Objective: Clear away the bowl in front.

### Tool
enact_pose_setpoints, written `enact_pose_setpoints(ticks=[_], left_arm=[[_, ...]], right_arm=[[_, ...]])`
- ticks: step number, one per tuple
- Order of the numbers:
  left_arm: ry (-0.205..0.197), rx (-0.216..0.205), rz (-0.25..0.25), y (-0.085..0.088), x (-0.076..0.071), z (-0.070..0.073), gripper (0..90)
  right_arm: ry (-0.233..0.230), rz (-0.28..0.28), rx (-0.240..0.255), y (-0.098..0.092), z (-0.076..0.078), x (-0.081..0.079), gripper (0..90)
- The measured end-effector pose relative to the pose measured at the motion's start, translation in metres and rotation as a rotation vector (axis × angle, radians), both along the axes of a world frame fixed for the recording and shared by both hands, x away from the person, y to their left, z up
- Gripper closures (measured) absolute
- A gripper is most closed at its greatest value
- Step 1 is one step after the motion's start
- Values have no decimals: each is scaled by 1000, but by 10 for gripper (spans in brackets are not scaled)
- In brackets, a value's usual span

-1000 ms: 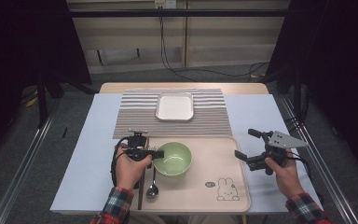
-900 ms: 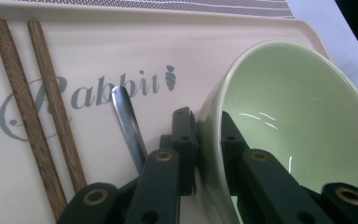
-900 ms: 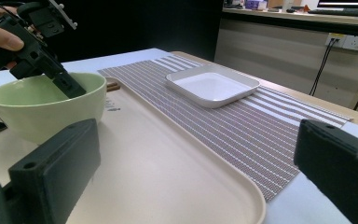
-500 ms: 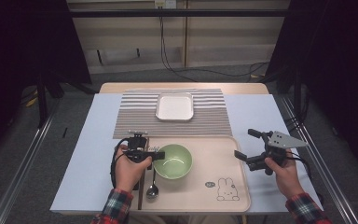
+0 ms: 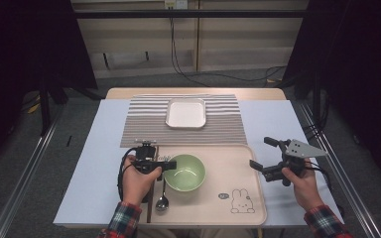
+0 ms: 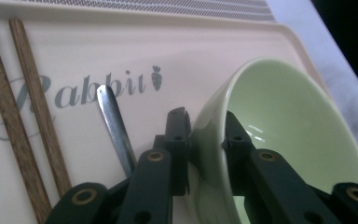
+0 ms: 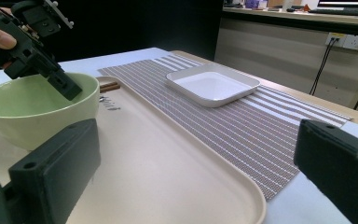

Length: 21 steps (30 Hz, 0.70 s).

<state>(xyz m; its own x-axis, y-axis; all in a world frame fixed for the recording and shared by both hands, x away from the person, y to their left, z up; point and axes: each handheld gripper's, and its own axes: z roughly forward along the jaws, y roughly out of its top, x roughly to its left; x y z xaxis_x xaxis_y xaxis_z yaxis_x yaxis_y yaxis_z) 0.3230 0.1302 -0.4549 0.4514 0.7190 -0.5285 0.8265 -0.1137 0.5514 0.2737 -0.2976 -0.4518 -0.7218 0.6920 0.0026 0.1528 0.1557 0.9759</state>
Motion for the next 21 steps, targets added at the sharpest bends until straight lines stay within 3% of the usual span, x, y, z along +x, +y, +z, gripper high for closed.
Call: enact_pose_setpoints(ticks=[7, 9, 11, 19, 21], left_arm=[[-40, -50, 31, 1, 3, 10, 669], [-62, -40, 24, 3, 6, 12, 613], [-59, -50, 36, 4, 8, 15, 600], [-117, -95, 81, 4, 19, 27, 373], [-137, -90, 82, 3, 22, 29, 320]], right_arm=[[2, 0, -1, 0, 0, 0, 0], [5, -4, 0, 0, 0, 0, 0], [6, -2, -1, 0, 0, 0, 0], [9, -5, -10, 0, -1, -1, 0], [6, -5, -10, 0, -1, -2, 0]])
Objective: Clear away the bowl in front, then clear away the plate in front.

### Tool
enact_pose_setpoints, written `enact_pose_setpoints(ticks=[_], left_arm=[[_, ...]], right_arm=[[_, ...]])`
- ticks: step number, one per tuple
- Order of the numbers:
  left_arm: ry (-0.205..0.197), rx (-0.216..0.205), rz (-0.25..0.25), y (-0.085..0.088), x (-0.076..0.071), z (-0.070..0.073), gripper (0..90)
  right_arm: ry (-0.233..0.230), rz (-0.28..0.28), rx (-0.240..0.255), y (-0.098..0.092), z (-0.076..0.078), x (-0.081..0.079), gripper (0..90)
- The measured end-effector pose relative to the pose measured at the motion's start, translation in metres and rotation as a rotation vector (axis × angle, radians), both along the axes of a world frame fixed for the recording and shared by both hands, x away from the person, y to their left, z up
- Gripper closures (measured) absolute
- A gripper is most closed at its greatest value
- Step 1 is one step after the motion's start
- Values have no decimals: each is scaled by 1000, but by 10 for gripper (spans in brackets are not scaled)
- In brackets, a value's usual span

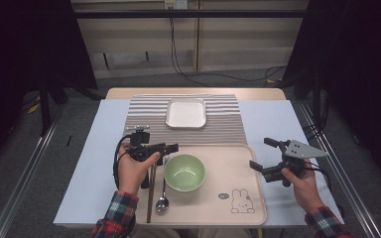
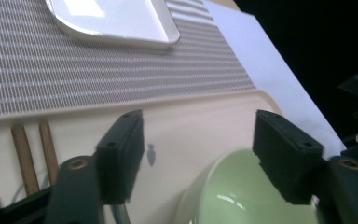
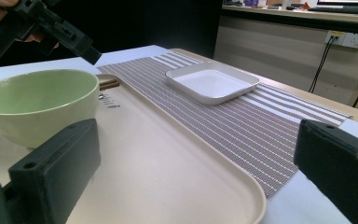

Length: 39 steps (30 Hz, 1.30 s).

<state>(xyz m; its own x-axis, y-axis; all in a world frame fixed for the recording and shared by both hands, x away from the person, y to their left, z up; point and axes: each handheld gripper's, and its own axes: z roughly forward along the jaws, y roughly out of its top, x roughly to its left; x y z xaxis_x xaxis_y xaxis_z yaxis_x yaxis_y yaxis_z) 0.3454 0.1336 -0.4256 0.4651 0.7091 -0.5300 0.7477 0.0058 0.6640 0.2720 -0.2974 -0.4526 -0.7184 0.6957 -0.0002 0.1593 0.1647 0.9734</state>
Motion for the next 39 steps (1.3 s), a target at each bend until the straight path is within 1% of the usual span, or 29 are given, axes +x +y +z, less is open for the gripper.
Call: enact_pose_setpoints(ticks=[1, 2, 3, 4, 6, 8, 10, 12, 14, 16, 17, 18, 20, 21, 23, 25, 26, 27, 28, 29, 30, 31, 32, 33, 34, 35, 37, 38, 39], left_arm=[[-9, 10, 1, 0, 2, 1, 306], [-10, 3, 6, 0, 4, 2, 302], [-21, 7, 2, 1, 6, 3, 291], [-23, -1, 15, 0, 8, 4, 284], [-21, 1, 14, 1, 10, 5, 280], [-20, -4, 26, 0, 14, 7, 273], [-21, 10, 26, 0, 17, 7, 248], [-29, 14, 35, -1, 21, 8, 230], [-32, 37, 38, -1, 25, 8, 201], [-31, 34, 53, -3, 29, 9, 185], [-39, 63, 52, -3, 32, 9, 170], [-43, 73, 55, -4, 35, 9, 160], [-47, 74, 69, -5, 40, 9, 144], [-47, 86, 68, -4, 44, 10, 140], [-50, 93, 93, -5, 51, 9, 129], [-48, 90, 106, -6, 56, 8, 124], [-46, 101, 109, -6, 58, 7, 124], [-41, 94, 122, -6, 61, 6, 121], [-39, 103, 123, -6, 64, 5, 120], [-38, 122, 122, -5, 68, 4, 120], [-36, 125, 125, -5, 70, 3, 118], [-35, 123, 140, -4, 73, 2, 118], [-38, 126, 144, -4, 75, 1, 118], [-32, 138, 150, -4, 78, 0, 118], [-31, 141, 154, -4, 80, -1, 118], [-25, 148, 152, -5, 82, -2, 117], [-24, 165, 159, -6, 86, -4, 112], [-24, 170, 155, -7, 88, -4, 108], [-17, 167, 157, -7, 89, -4, 107]], right_arm=[[1, 0, -1, 0, 0, 0, 0], [0, -2, 6, 0, 0, -1, 0], [-2, -4, 0, 0, 0, -1, 0], [-1, 1, 1, -1, 0, -1, 0], [-5, 3, 0, -1, 1, -2, 0], [-1, 0, -1, -1, 1, -2, 0], [0, -1, -1, -1, 1, -2, 0], [-1, 1, 2, -1, 0, -2, 0], [0, -1, -4, -1, 0, -2, 0], [0, -2, -4, -1, 0, -2, 0], [1, -2, -5, -1, 0, -2, 0], [0, -2, -5, -1, 0, -2, 0], [3, -6, 3, -1, 1, -3, 0], [2, -3, -2, -1, 1, -3, 0], [0, -3, -6, -1, 1, -3, 0], [-4, 3, 2, -2, 1, -2, 0], [2, 2, 2, -2, 1, -2, 0], [-10, 2, -5, -2, 1, -1, 0], [2, 3, -6, -2, 1, -1, 0], [3, 1, -4, -1, 0, -1, 0], [2, 9, -6, -1, 0, -1, 0], [3, 8, -6, -1, 0, -1, 0], [5, 8, -10, -1, 0, -1, 0], [8, 9, -12, -1, 0, -2, 0], [0, 4, -18, -1, 0, -2, 0], [-7, 10, -22, -1, 0, -3, 0], [-1, 1, -17, -1, 0, -4, 0], [-3, -1, -27, -1, 0, -5, 0], [-4, -9, -29, -2, 0, -5, 0]])
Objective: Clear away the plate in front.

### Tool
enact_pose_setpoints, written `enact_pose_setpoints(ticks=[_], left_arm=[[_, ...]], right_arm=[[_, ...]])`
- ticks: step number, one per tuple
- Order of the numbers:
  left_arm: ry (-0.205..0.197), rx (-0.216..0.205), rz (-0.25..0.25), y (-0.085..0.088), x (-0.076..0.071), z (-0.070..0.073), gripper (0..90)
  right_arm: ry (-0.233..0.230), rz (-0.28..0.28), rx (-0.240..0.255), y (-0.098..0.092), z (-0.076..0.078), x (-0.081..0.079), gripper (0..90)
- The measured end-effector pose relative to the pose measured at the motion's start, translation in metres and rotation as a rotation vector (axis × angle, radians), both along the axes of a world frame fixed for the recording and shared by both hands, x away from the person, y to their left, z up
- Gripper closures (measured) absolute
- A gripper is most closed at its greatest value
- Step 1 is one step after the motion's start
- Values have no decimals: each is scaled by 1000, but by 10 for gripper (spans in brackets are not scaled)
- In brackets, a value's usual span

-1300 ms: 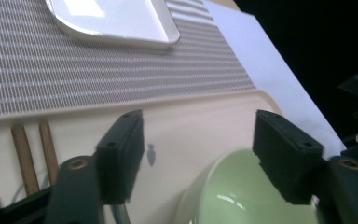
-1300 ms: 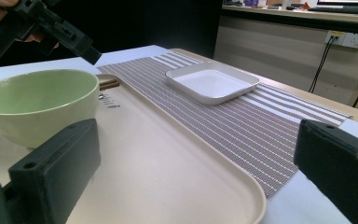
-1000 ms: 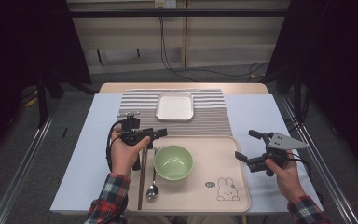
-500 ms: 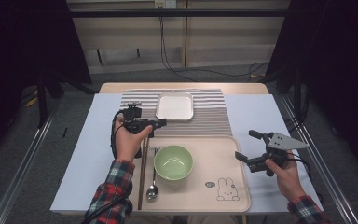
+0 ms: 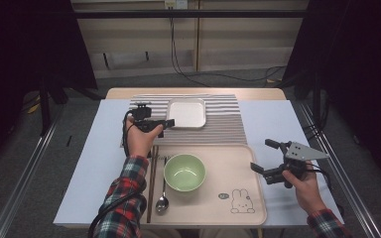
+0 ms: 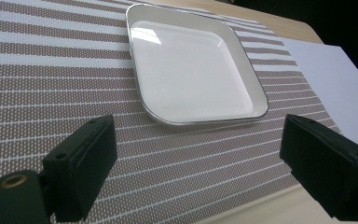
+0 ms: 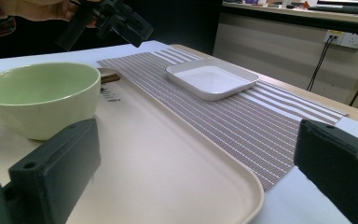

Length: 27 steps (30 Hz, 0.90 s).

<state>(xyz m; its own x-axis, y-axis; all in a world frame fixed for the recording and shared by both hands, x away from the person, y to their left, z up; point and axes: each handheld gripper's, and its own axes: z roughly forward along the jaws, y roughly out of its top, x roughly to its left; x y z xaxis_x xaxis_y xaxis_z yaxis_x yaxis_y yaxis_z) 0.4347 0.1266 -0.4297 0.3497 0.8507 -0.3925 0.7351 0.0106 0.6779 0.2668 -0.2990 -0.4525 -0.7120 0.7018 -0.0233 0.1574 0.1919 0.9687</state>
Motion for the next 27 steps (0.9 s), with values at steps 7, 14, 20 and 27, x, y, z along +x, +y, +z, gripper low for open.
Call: enact_pose_setpoints(ticks=[7, 14, 20, 27], left_arm=[[-1, 14, 28, -4, 9, -2, 98], [-9, 32, 47, -7, 19, -5, 138], [12, 31, 72, -10, 28, -11, 246], [21, 65, 83, -13, 38, -18, 344]], right_arm=[[-1, 7, 0, 0, 0, -5, 0], [-3, 4, -2, -1, 1, -7, 0], [-1, 8, -2, -1, 1, -5, 0], [2, 12, -11, -1, 0, -4, 0]])
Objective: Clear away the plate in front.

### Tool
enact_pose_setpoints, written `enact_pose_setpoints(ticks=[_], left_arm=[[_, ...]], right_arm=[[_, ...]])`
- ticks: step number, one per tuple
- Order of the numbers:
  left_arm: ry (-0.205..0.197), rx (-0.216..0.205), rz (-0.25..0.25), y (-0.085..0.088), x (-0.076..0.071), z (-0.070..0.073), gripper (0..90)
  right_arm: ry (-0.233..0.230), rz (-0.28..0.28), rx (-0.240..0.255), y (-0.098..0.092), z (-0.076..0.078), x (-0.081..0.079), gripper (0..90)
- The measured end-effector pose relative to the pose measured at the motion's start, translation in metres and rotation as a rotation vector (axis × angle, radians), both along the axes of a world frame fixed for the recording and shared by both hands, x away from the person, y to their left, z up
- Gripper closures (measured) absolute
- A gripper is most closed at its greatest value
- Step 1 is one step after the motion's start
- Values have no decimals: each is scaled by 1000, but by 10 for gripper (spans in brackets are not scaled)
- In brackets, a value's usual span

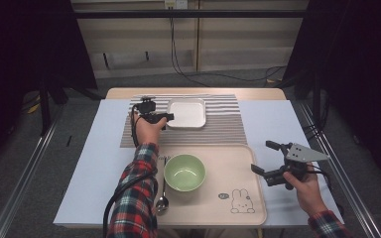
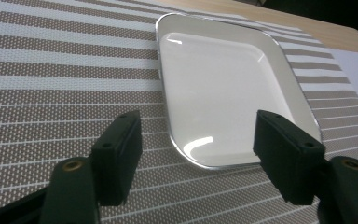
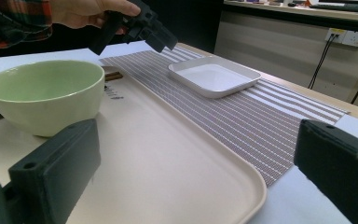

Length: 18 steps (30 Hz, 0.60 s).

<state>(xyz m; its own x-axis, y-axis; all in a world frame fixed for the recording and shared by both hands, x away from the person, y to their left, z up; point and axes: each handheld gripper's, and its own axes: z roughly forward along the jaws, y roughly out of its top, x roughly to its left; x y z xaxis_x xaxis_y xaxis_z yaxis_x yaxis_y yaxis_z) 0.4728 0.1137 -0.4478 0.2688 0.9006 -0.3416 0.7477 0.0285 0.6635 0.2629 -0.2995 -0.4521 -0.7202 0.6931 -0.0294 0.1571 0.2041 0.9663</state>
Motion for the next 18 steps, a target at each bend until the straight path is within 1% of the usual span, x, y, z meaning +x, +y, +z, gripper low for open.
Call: enact_pose_setpoints(ticks=[1, 2, 3, 4, 5, 6, 7, 8, 9, 11, 12, 13, 14, 15, 16, 17, 18], left_arm=[[4, -3, 5, 0, 2, -2, 374], [0, 4, 9, 0, 3, -4, 391], [8, 17, 0, 2, 4, -5, 424], [8, 2, 8, 2, 6, -8, 455], [8, -7, 19, 2, 6, -9, 460], [9, 1, 12, 2, 6, -11, 489], [14, 11, 18, 2, 7, -12, 509], [23, 2, 13, 3, 8, -14, 517], [30, -13, 24, 2, 8, -16, 545], [33, -4, 30, 3, 10, -18, 572], [39, -2, 27, 3, 10, -19, 620], [56, -1, 25, 3, 10, -20, 620], [57, -12, 35, 2, 10, -22, 620], [65, -19, 30, 1, 10, -23, 640], [70, -16, 28, 1, 11, -25, 655], [70, -15, 38, 0, 11, -26, 655], [82, -20, 33, -1, 11, -27, 665]], right_arm=[[2, 3, 3, 0, 0, 0, 0], [1, -1, 2, 0, 0, 0, 0], [2, -1, 6, 0, 0, 0, 0], [1, 0, 6, 0, 0, 0, 0], [1, 0, 7, 0, 0, 0, 0], [1, 0, 6, 0, 0, 0, 0], [1, 0, 4, 0, 0, 0, 0], [1, -3, 5, 0, 0, 0, 0], [0, 4, 8, 0, 0, 0, 0], [3, -2, 11, 1, 0, 0, 0], [2, 3, 9, 1, 0, 0, 0], [1, 4, 9, 1, 0, 0, 0], [1, 3, 9, 0, 0, 0, 0], [2, 3, 9, 0, 0, 0, 0], [1, 3, 4, 0, 0, 0, 0], [2, 1, 7, 0, 0, 0, 0], [1, 3, 8, 1, 0, 0, 0]])
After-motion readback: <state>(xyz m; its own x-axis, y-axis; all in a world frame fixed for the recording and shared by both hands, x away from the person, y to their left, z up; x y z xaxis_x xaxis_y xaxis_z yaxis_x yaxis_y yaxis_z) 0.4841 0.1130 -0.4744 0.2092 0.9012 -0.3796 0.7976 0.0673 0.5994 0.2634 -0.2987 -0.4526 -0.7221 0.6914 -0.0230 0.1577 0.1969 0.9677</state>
